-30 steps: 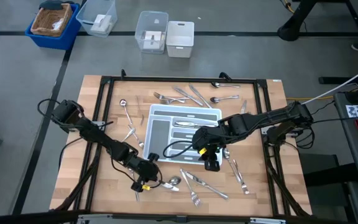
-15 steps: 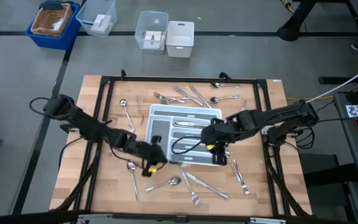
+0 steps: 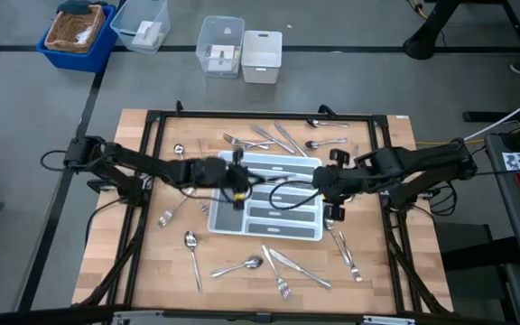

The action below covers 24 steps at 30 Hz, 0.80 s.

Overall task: Sort silverware
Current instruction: Put the knife into the organizer tray

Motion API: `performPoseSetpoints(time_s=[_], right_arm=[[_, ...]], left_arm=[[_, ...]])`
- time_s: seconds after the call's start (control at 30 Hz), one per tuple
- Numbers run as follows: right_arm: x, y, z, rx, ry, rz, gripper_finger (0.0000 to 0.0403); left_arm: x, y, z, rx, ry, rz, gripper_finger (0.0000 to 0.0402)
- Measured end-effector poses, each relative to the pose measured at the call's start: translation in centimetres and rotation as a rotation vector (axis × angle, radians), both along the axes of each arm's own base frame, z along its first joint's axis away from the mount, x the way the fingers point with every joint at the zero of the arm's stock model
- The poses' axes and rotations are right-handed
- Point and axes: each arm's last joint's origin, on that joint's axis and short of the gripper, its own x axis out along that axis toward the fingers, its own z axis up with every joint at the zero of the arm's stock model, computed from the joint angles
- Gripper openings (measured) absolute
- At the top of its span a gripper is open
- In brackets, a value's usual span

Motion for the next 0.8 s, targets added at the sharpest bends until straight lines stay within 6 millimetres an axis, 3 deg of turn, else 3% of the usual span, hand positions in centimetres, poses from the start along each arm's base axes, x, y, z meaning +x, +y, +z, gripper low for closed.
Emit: performPoseSetpoints(time_s=[0.27,0.67,0.8], right_arm=[[-1.1,-0.4,0.1,0.015,0.015,-0.170,0.0147],[-1.9,-0.6,-0.3,0.147,0.032,-0.535,0.0147],[-2.0,-0.1,-1.5,0.197,0.054,-0.645,0.0147]], left_arm=[[0.9,3.5,-0.3,0.000,-0.097,0.032,0.0033],[4.6,3.8,-5.4,-0.009,0.014,-0.017,0.0039],[5.6,3.8,-6.7,-0.014,0.050,-0.021,0.0041]])
